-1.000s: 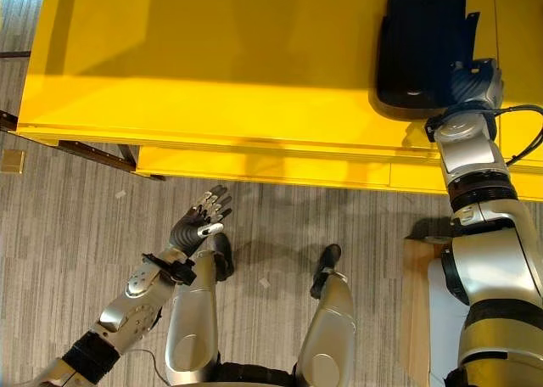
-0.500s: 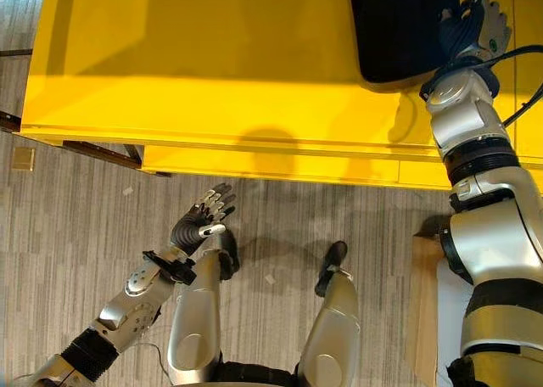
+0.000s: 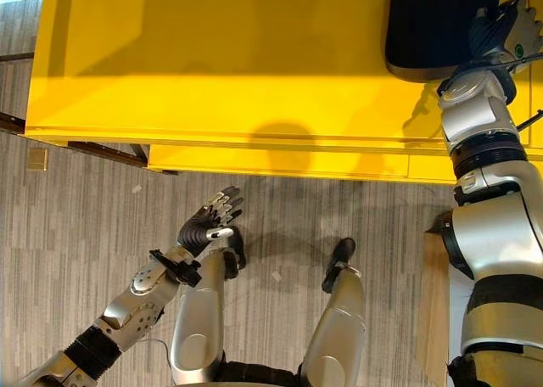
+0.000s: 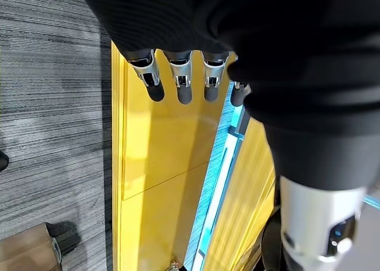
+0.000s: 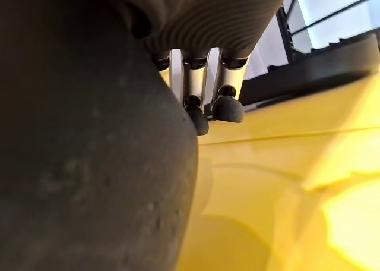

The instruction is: Move parts from the plastic box to the shelf.

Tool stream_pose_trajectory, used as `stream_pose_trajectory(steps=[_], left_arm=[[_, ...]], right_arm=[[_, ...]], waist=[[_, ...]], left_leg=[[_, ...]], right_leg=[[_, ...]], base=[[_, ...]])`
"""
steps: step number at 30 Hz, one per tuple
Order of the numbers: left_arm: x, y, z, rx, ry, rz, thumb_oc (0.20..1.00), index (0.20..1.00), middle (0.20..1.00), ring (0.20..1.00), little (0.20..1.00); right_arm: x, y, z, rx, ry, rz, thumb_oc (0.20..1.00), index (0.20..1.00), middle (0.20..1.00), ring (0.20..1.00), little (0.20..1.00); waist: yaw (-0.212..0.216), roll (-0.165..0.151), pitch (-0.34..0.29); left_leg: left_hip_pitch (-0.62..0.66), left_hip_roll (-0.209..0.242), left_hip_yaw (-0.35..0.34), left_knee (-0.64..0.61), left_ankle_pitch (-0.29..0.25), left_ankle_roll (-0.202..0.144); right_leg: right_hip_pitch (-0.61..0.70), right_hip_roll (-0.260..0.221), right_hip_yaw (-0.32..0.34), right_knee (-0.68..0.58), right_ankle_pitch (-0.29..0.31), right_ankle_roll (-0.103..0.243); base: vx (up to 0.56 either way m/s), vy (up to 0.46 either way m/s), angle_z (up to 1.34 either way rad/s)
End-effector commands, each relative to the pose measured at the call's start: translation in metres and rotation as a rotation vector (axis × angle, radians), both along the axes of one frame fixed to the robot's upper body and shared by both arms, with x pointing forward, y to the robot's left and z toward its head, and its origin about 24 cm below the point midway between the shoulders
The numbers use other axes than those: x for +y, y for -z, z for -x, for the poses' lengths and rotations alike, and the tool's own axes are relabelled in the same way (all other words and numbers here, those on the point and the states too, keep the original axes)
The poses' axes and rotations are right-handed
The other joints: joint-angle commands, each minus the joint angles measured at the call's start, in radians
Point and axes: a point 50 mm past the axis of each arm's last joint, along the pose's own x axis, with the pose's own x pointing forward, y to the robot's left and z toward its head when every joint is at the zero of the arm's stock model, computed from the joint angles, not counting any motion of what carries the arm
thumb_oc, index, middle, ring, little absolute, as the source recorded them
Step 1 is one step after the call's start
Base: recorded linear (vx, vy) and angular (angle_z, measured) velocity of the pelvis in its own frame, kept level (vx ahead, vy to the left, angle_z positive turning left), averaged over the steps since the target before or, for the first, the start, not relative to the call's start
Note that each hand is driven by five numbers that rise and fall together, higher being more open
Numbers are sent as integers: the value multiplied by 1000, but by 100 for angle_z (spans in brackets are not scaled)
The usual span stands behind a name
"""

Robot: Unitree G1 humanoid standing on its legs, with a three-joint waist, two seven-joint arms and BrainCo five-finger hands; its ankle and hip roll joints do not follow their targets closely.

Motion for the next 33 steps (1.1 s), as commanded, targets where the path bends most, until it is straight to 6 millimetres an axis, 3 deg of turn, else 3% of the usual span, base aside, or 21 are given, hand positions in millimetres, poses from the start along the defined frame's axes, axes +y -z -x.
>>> stream_pose_trajectory(steps=[1, 12, 32, 33], left_arm=[[-19, -17, 15, -80, 131, 57, 1000, 1000, 1000, 1000, 1000], [-17, -13, 18, -90, 176, 5, 1000, 1000, 1000, 1000, 1000], [0, -11, 17, -77, 146, -13, 1000, 1000, 1000, 1000, 1000], [1, -11, 17, -74, 145, -9, 1000, 1000, 1000, 1000, 1000]], right_arm=[[5, -45, 10, -161, 17, 79, 200, 200, 200, 200, 200], [3, -55, 14, -140, 33, 203, 200, 200, 200, 200, 200], [-9, -47, 17, -136, 57, 189, 200, 200, 200, 200, 200], [-9, -47, 17, -132, 54, 193, 404, 404, 404, 404, 404]], waist=[[32, 20, -35], [44, 20, -35], [53, 13, -35], [52, 12, -35]], left_leg=[[28, -23, -58, -45, -19, -4], [14, -7, -69, -33, -9, -7], [-1, 22, -83, -27, 20, -19], [-2, 22, -84, -27, 20, -19]], right_leg=[[-18, 50, -57, 218, -182, -38], [-29, 45, -72, 258, -201, -49], [-53, 58, -83, 314, -233, -68], [-53, 59, -83, 315, -233, -68]], base=[[48, 15, -1], [57, -45, 4], [42, -55, 3], [0, 0, 0]])
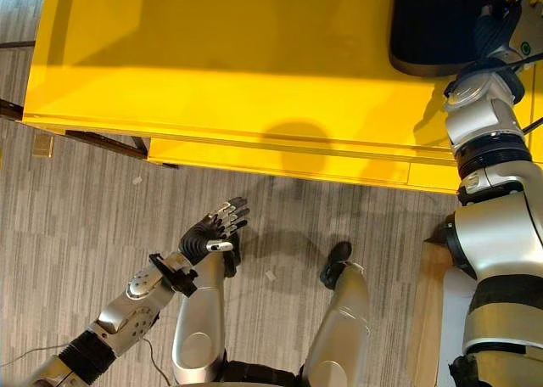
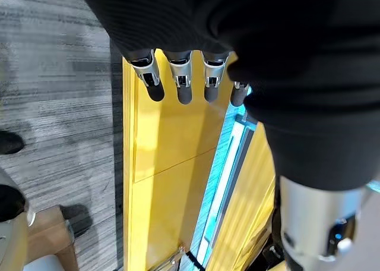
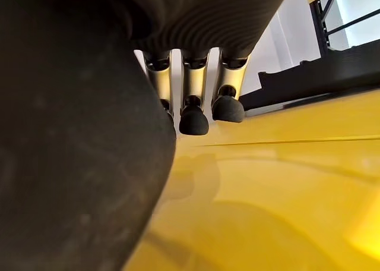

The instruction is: Move parts from the plastic box to the shelf.

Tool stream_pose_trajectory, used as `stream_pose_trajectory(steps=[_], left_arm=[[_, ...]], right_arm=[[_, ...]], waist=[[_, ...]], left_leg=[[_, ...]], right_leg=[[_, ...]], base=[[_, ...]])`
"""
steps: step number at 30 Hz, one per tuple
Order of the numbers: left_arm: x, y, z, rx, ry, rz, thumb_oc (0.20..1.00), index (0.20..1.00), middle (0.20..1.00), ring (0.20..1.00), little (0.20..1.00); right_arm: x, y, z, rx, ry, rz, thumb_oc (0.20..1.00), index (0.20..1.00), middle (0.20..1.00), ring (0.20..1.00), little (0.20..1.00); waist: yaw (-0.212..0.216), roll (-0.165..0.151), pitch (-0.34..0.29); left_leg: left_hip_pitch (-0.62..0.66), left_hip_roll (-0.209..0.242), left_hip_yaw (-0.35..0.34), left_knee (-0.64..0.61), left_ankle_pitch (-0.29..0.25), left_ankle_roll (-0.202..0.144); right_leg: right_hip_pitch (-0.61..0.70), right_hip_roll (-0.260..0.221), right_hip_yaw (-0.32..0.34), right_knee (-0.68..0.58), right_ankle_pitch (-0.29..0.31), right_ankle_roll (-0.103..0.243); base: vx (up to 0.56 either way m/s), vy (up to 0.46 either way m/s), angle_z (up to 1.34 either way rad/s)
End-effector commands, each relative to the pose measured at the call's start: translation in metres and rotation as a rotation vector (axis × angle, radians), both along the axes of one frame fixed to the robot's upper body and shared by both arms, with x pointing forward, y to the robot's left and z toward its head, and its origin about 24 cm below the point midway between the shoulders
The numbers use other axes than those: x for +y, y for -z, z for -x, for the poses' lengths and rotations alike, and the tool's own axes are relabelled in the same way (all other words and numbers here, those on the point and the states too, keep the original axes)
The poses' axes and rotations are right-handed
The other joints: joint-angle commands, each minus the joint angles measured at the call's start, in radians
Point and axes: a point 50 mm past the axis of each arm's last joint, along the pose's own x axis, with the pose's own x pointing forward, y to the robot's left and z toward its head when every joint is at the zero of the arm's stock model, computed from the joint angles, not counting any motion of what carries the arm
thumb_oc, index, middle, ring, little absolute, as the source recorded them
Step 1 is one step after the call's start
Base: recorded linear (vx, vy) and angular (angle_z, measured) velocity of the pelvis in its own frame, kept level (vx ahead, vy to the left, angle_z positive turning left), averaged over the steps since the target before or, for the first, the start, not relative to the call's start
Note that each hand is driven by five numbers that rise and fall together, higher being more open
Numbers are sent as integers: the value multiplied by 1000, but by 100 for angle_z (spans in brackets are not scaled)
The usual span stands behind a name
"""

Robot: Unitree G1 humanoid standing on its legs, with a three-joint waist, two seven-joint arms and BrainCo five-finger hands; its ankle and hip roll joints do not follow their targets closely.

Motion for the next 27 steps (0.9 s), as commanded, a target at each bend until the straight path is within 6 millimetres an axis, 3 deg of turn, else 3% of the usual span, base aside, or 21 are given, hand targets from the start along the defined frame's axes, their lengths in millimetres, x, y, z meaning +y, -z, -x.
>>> stream_pose_trajectory(steps=[1, 11, 17, 23, 24, 26, 27], left_arm=[[-5, -16, 9, -70, 59, 35, 1000, 1000, 1000, 1000, 1000], [-8, -12, 15, -55, 97, 38, 1000, 1000, 1000, 1000, 1000], [-14, -8, 18, -18, 127, 70, 1000, 1000, 1000, 1000, 1000], [-20, -5, 22, 19, 144, 124, 1000, 1000, 1000, 1000, 1000], [-19, -9, 21, 24, 133, 192, 1000, 1000, 1000, 1000, 1000], [-18, -11, 20, 9, 116, 203, 1000, 1000, 1000, 1000, 1000], [-18, -12, 21, -1, 77, 217, 1000, 1000, 1000, 1000, 1000]], right_arm=[[-4, -45, 15, -134, 34, 112, 1000, 1000, 1000, 1000, 1000], [-8, -42, 21, -174, 138, 199, 1000, 1000, 1000, 1000, 1000], [-5, -42, 25, -341, 132, 156, 1000, 1000, 1000, 1000, 1000], [23, -54, 29, -639, -82, 35, 1000, 1000, 1000, 1000, 1000], [32, -59, 33, -711, -160, 7, 1000, 1000, 1000, 1000, 1000], [37, -59, 35, -740, -205, 0, 1000, 1000, 1000, 1000, 1000], [47, -48, 39, -759, -311, -58, 1000, 1000, 1000, 1000, 1000]], waist=[[25, 12, -34], [24, 21, -34], [21, 21, -34], [3, 19, -34], [-7, 17, -34], [-14, 15, -34], [-28, 7, -34]], left_leg=[[6, -13, -22, -3, -12, 36], [10, -23, -18, -23, -8, 38], [32, -30, -14, -36, -13, 41], [96, -50, -3, -81, -15, 41], [108, -53, 12, -116, 14, 49], [123, -56, 14, -129, 18, 48], [171, -64, 25, -166, 25, 48]], right_leg=[[4, 50, -47, 126, -92, -18], [8, 55, -45, 99, -79, -11], [32, 59, -40, 75, -71, -4], [86, 77, -26, 14, -56, 4], [93, 87, -31, -25, -22, -4], [105, 91, -28, -42, -15, -1], [145, 98, -24, -85, -2, 6]], base=[[0, 0, 0], [-8, 6, 0], [0, 0, 0], [-31, 55, -4], [-105, 102, -6], [-56, 74, -3], [-4, 69, -5]])
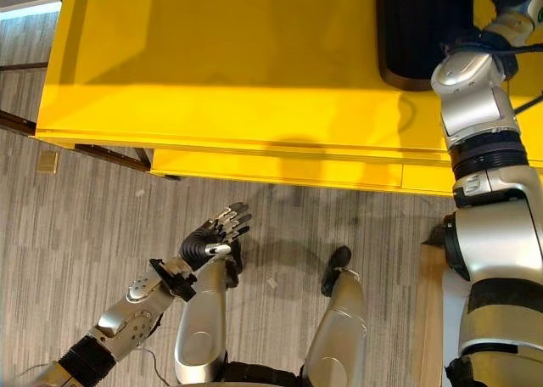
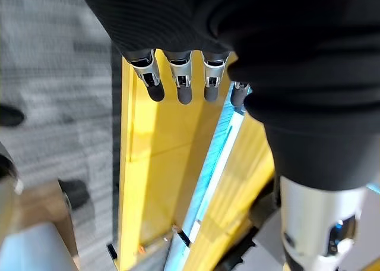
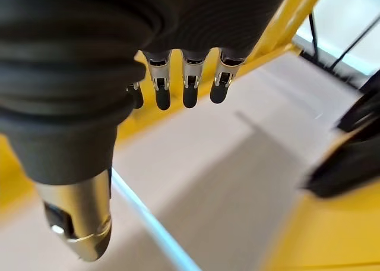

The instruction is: Move parts from the plastic box to the shelf.

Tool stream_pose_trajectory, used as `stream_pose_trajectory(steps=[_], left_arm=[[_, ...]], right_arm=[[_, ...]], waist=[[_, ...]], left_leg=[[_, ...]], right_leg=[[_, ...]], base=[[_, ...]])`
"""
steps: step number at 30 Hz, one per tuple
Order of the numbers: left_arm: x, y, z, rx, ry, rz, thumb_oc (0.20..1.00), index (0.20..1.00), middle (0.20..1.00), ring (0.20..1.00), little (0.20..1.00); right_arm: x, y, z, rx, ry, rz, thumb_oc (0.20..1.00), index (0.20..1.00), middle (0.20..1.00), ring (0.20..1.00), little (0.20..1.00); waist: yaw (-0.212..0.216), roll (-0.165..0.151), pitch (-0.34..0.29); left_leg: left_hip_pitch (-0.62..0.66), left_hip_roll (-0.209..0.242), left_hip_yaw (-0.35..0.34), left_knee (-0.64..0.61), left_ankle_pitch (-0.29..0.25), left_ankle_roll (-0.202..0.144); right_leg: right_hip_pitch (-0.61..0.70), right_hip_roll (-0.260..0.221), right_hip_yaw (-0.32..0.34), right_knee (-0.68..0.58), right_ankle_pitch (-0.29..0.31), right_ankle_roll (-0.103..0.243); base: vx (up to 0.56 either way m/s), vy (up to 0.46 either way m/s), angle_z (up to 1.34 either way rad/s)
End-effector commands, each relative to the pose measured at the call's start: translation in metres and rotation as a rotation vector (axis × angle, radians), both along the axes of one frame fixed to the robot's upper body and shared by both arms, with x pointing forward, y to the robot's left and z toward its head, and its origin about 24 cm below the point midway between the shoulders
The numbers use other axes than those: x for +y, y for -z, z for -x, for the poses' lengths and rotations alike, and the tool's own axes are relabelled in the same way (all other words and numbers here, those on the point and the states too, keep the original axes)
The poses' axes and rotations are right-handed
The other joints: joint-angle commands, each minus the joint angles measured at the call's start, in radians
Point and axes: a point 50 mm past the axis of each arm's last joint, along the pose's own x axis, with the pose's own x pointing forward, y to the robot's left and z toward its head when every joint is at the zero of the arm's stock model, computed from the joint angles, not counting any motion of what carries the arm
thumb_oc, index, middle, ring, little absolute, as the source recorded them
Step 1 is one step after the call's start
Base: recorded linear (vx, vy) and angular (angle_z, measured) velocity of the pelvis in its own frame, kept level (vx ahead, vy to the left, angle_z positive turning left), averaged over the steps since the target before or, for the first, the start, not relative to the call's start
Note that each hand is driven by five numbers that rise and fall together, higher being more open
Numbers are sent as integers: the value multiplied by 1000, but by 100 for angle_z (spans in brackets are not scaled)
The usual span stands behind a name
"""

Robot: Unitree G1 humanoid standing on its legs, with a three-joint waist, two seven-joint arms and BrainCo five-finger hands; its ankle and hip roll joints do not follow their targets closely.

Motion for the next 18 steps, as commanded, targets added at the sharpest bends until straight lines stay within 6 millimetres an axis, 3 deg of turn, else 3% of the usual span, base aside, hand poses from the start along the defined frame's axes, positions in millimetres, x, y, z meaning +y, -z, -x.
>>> stream_pose_trajectory(steps=[1, 7, 8, 9, 11, 16, 17, 18], left_arm=[[-11, -16, 12, -75, 0, 119, 1000, 1000, 1000, 1000, 1000], [-7, -13, 12, -96, -85, 113, 1000, 1000, 1000, 1000, 1000], [-8, -11, 12, -81, -107, 134, 1000, 1000, 1000, 1000, 1000], [-8, -11, 12, -79, -106, 133, 1000, 1000, 1000, 1000, 1000], [-11, -3, 14, -55, -145, 138, 1000, 1000, 1000, 1000, 1000], [-5, 3, 19, -50, -208, 128, 1000, 1000, 1000, 1000, 1000], [4, 6, 22, -50, -251, 118, 1000, 1000, 1000, 1000, 1000], [4, 6, 23, -51, -254, 116, 1000, 1000, 1000, 1000, 1000]], right_arm=[[-1, 6, 12, -70, -105, -13, 1000, 1000, 1000, 1000, 1000], [25, 45, 29, -94, -269, -12, 1000, 1000, 1000, 1000, 1000], [33, 73, 34, -41, -330, -32, 1000, 1000, 1000, 1000, 1000], [33, 73, 34, -39, -329, -33, 1000, 1000, 1000, 1000, 1000], [48, 133, 35, 134, -410, -66, 1000, 1000, 1000, 1000, 1000], [50, 213, 54, 390, -524, -209, 1000, 1000, 1000, 1000, 1000], [46, 249, 74, 481, -545, -298, 1000, 1000, 1000, 1000, 1000], [45, 252, 76, 492, -546, -315, 1000, 1000, 1000, 1000, 1000]], waist=[[1, -8, -27], [-51, -31, -27], [-77, -41, -46], [-76, -41, -46], [-115, -58, -96], [-159, -73, -158], [-184, -83, -193], [-186, -83, -196]], left_leg=[[73, -40, -6, -54, -19, 36], [195, -43, 21, -132, -1, 34], [239, -40, 32, -169, 7, 32], [242, -40, 33, -171, 8, 32], [317, -29, 61, -238, 28, 25], [395, -23, 96, -310, 51, 19], [424, -26, 114, -328, 54, 22], [426, -26, 116, -329, 54, 23]], right_leg=[[42, 77, -24, 69, -89, -15], [153, 100, -7, -41, -54, -5], [198, 107, -2, -99, -38, -3], [201, 108, -2, -102, -36, -3], [279, 115, -1, -201, -6, 3], [368, 121, -1, -305, 29, 15], [398, 118, 5, -337, 48, 27], [400, 118, 6, -339, 50, 29]], base=[[0, 78, -4], [27, 94, -6], [42, 106, -17], [104, 175, -24], [125, 183, -25], [65, 169, -29], [36, 191, -17], [27, 316, -20]])
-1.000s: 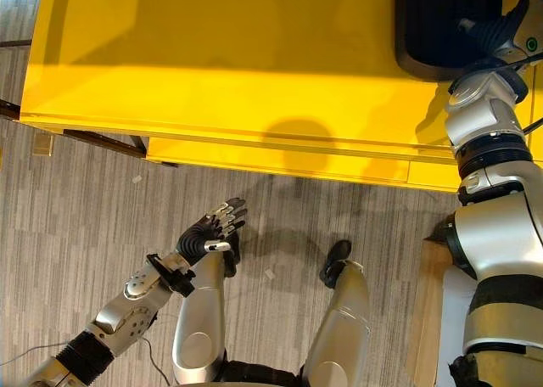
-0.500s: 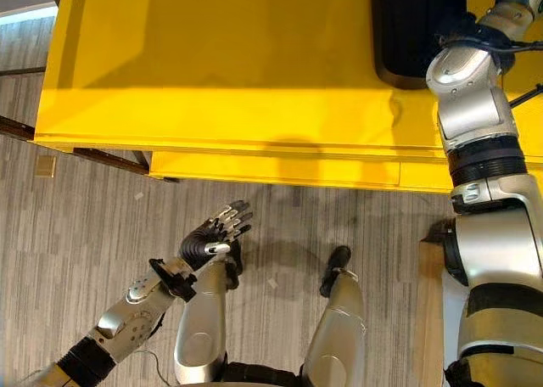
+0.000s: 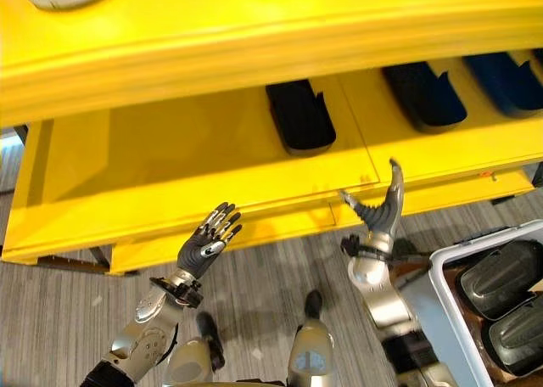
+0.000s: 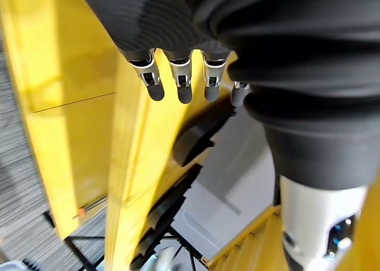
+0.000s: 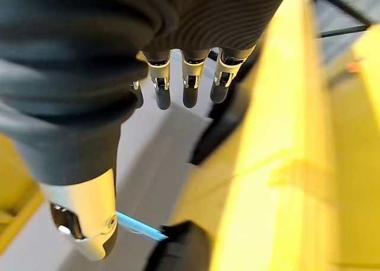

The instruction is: Move parts from the plastic box to the shelf.

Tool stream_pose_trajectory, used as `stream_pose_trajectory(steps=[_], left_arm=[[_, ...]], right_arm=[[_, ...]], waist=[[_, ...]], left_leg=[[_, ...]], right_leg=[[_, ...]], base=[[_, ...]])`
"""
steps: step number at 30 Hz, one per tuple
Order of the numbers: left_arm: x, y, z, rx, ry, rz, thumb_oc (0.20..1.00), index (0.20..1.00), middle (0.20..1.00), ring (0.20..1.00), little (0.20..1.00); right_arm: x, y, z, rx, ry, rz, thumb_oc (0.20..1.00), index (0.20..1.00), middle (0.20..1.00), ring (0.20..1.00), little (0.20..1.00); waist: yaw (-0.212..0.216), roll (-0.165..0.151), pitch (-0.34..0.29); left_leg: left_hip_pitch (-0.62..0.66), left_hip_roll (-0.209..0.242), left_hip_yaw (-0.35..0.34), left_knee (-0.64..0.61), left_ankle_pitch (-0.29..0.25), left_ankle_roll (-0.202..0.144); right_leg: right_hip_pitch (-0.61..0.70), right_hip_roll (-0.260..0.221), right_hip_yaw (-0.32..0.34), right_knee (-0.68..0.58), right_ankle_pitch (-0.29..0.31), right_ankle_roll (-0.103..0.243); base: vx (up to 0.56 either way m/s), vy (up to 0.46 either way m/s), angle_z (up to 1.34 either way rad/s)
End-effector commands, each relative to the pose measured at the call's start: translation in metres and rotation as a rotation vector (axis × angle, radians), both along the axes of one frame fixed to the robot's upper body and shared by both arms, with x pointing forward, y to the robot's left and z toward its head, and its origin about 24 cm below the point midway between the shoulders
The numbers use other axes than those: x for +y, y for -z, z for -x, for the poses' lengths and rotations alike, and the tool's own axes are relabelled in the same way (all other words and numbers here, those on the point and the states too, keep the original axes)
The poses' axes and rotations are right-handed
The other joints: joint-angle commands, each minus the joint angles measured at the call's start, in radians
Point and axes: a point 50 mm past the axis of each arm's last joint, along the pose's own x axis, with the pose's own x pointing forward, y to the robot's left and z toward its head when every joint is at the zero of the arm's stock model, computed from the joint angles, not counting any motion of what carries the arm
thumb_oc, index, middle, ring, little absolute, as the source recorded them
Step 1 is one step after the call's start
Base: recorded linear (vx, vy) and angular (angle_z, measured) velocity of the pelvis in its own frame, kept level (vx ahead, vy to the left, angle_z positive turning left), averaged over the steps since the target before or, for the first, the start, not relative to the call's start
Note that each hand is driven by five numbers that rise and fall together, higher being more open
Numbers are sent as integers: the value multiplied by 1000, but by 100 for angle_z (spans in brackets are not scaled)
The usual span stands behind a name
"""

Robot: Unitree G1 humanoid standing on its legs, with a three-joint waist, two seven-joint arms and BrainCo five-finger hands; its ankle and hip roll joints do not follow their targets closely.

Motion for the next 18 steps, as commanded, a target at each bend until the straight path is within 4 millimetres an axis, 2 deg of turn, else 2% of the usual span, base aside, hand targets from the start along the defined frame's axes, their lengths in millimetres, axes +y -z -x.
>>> stream_pose_trajectory(steps=[1, 4, 6, 10, 14, 16, 17, 18], left_arm=[[9, -13, 7, -98, -40, -22, 1000, 1000, 1000, 1000, 1000], [14, -7, 11, -90, -27, -51, 1000, 1000, 1000, 1000, 1000], [17, -5, 15, -92, -16, -99, 1000, 1000, 1000, 1000, 1000], [21, -6, 17, -134, 27, -178, 1000, 1000, 1000, 1000, 1000], [17, -10, 13, -179, 135, -236, 1000, 1000, 1000, 1000, 1000], [17, -12, 10, -196, 137, -254, 1000, 1000, 1000, 1000, 1000], [17, -10, 9, -191, 142, -262, 1000, 1000, 1000, 1000, 1000], [20, -6, 9, -182, 143, -292, 1000, 1000, 1000, 1000, 1000]], right_arm=[[-7, -15, -10, -52, -41, -86, 1000, 1000, 1000, 1000, 1000], [-9, 8, 4, 46, -53, -102, 1000, 1000, 1000, 1000, 1000], [-12, 14, 11, 78, -60, -106, 1000, 1000, 1000, 1000, 1000], [-17, 13, 11, 69, -13, -127, 1000, 1000, 1000, 1000, 1000], [-24, 11, 3, 52, 64, -85, 1000, 1000, 1000, 1000, 1000], [-35, 14, 2, 56, 159, -82, 1000, 1000, 1000, 1000, 1000], [-39, 15, 2, 56, 191, -73, 1000, 1000, 1000, 1000, 1000], [-48, 18, 4, 69, 246, -76, 1000, 1000, 1000, 1000, 1000]], waist=[[-10, 7, 10], [-18, 2, -11], [-22, -4, -22], [-19, -16, -37], [-10, -32, -42], [-10, -39, -40], [-11, -36, -42], [-7, -43, -42]], left_leg=[[18, -1, -32, 1, -8, 50], [41, -15, -22, -12, -16, 62], [57, -29, -17, -20, -25, 73], [78, -56, -7, -28, -46, 92], [89, -87, 24, -9, -77, 118], [95, -99, 42, 5, -97, 126], [110, -105, 34, 7, -125, 123], [123, -113, 67, 4, -132, 126]], right_leg=[[26, 39, -17, 78, -93, -18], [45, 32, -8, 56, -76, -1], [59, 27, -2, 39, -62, 11], [77, 18, -3, 15, -43, 30], [82, -12, -25, -12, 4, 59], [74, -31, -37, -25, 39, 67], [81, -38, -33, -28, 42, 83], [75, -58, -74, -42, 86, 93]], base=[[-1, 195, -8], [-6, 170, -9], [-33, 169, -4], [-64, 172, -14], [-111, 233, -4], [-43, 214, -5], [22, 223, -23], [23, 205, -33]])
